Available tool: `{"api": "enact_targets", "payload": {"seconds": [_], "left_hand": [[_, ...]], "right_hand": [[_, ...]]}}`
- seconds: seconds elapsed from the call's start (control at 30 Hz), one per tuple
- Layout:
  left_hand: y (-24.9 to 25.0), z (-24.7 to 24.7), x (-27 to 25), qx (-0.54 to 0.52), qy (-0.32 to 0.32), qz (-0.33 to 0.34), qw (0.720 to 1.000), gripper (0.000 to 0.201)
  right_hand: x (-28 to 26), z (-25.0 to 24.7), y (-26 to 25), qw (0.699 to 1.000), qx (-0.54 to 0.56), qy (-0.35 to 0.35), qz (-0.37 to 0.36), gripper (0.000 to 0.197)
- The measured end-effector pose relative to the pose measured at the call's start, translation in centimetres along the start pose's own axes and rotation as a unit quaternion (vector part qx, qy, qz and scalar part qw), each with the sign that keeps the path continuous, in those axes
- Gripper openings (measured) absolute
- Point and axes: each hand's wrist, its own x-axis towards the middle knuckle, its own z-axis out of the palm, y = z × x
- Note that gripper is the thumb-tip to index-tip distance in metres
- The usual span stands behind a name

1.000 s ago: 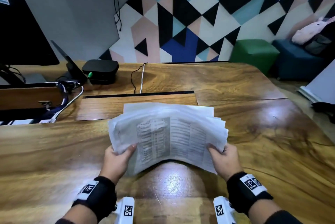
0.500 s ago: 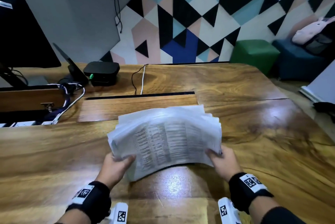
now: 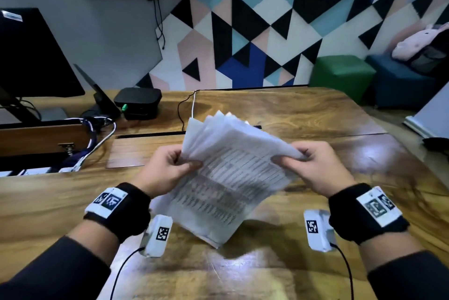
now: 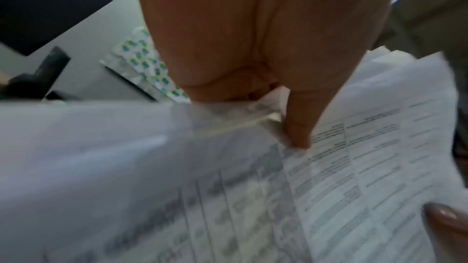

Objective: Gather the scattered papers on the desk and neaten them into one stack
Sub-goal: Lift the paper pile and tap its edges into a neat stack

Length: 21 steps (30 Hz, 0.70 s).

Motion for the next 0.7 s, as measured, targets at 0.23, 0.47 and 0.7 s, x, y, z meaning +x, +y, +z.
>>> {"api": "enact_targets", "payload": {"seconds": [0.23,0.47,0.7], "left_hand": [[-1.7,1.0,-0.3,-0.198,0.102,-0.024,0.975,0.067],[-0.5,2.5,-0.8,-0.183,0.15,-0.017,0.971,0.048],[-1.1,6.2,-3.6,-0.178,0.26,0.0,0.949,0.029]], "right_hand": [[-1.1,2.0,2.7,0.952,0.292,0.027,0.083,0.054],[0.0,4.6,0.7,0.977,0.19,0.084,0.055,0.022],[-1.9,7.1,1.1,0.969,0.198,0.145,0.019,0.028]]}}
